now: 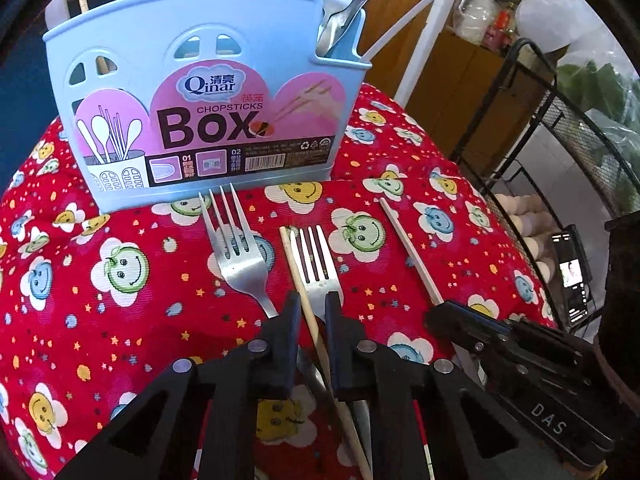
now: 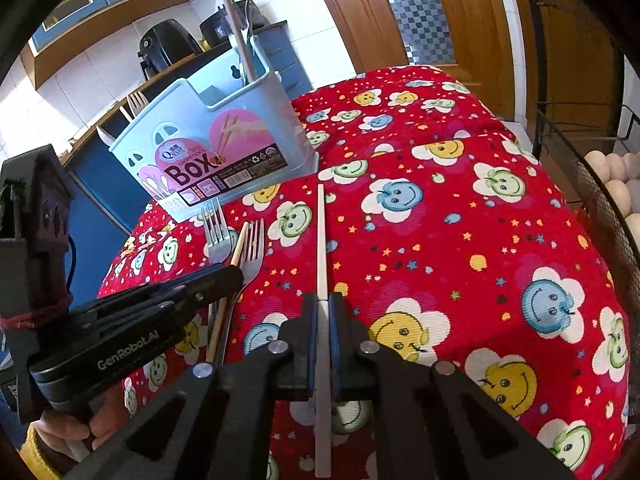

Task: Organize utensils
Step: 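Grasp a white chopstick with the right tool while the left tool grasps a wooden chopstick, then lift both chopsticks and carry them toward the blue holder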

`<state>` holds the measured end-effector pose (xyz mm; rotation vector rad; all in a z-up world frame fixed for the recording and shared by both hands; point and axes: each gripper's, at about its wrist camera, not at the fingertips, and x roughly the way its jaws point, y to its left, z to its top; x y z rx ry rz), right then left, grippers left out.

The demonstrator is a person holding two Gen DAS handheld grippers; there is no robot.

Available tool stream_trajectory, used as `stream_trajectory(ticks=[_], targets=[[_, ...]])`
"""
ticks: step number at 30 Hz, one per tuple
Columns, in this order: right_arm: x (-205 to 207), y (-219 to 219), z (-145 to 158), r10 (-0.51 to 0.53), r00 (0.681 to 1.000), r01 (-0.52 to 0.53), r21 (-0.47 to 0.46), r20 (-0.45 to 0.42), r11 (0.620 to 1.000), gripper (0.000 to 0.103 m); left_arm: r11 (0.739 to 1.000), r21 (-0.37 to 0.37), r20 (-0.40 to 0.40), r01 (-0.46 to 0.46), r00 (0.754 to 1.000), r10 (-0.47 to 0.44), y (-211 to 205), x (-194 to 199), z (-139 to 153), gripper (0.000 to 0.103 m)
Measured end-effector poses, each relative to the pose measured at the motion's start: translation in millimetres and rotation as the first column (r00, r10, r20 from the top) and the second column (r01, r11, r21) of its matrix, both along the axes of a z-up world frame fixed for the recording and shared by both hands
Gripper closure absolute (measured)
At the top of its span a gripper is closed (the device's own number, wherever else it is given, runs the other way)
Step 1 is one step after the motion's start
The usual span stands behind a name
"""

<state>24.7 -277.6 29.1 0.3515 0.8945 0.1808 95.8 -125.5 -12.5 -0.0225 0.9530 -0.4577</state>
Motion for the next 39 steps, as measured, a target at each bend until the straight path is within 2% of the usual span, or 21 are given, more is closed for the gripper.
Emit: stream_trajectory(ticks=[6, 18, 24, 29, 33, 39], targets=[[6, -2, -1, 0.020, 1.000, -0.020, 0.010, -0.022, 1.000, 0.095, 1.000, 0.012, -0.016, -0.008, 1.000, 0.008, -2, 5, -1, 0.095], [11, 1, 1, 0.028, 0.999, -0.028, -0.005, -0.046, 1.000, 0.092, 0.997, -0.062, -0.005, -0.050, 0.999, 0.050, 29, -2, 13, 0.099], [15, 6, 3, 0.040, 0.997, -0.041, -0.020, -0.061, 0.999, 0.092, 0.993, -0.011, 0.001, -0.116, 0.993, 0.116, 56, -6, 16, 0.099], [22, 9, 3, 0.055, 0.995, -0.058, -0.039, -0.078, 0.998, 0.091, 0.986, 0.022, -0.035, -0.163, 0.986, 0.164, 75, -3, 4, 0.099], [27, 12, 4, 0.071, 0.993, -0.076, -0.051, -0.090, 0.996, 0.087, 0.988, 0.018, -0.064, -0.153, 0.986, 0.154, 84, -2, 0, 0.097], [36, 15, 4, 0.091, 0.990, -0.099, -0.072, -0.110, 0.993, 0.085, 0.992, 0.052, -0.079, -0.119, 0.989, 0.123, 76, 1, -3, 0.097]])
